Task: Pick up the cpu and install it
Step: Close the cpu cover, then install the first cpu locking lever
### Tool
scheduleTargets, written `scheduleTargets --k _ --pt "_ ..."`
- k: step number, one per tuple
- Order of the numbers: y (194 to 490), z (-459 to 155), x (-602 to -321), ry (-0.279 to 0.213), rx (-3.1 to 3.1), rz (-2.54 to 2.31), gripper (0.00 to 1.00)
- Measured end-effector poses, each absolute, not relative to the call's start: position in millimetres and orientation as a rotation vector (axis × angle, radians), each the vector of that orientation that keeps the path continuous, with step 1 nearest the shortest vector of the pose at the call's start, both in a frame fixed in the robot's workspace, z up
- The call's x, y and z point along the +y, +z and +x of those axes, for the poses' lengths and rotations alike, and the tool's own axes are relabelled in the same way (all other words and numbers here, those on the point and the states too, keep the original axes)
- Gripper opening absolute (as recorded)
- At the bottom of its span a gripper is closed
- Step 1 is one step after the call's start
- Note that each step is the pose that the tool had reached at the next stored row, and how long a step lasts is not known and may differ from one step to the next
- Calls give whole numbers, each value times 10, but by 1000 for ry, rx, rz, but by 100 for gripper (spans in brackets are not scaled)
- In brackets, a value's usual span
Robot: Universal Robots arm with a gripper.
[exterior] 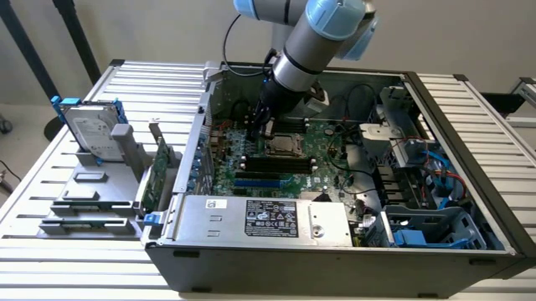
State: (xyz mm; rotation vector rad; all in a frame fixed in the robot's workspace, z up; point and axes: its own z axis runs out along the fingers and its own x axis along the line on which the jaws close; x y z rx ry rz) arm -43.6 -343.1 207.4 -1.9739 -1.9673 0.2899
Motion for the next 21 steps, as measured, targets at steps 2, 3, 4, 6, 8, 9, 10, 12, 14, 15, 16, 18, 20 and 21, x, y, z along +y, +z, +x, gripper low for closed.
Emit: scheduleTargets --k 2,3,4,6,8,9,10,12,14,15,16,18,20,21 --pt "2074 -436 -3431 290 -1967 -1974 11" --pt "2074 -436 -3431 290 -1967 -1974 11" --pt "2074 -436 -3431 290 -1967 -1974 11" --pt "2074 -436 -3431 290 -1967 -1974 11" --pt "2074 -436 -3431 290 -1967 -1974 11" --pt "2074 -436 -3431 290 -1967 -1974 11" --pt "2074 -436 -3431 290 -1967 -1974 11" --pt "2074 -444 -3432 288 -1966 -1974 11" --pt "2078 -465 -3443 285 -1965 -1973 11" --pt "2082 -477 -3449 284 -1964 -1972 11" --pt "2086 -490 -3453 282 -1963 -1972 11" --pt "2096 -511 -3462 279 -1960 -1973 11" --pt "2106 -527 -3468 276 -1954 -1976 11" --pt "2110 -533 -3470 274 -1951 -1979 11"
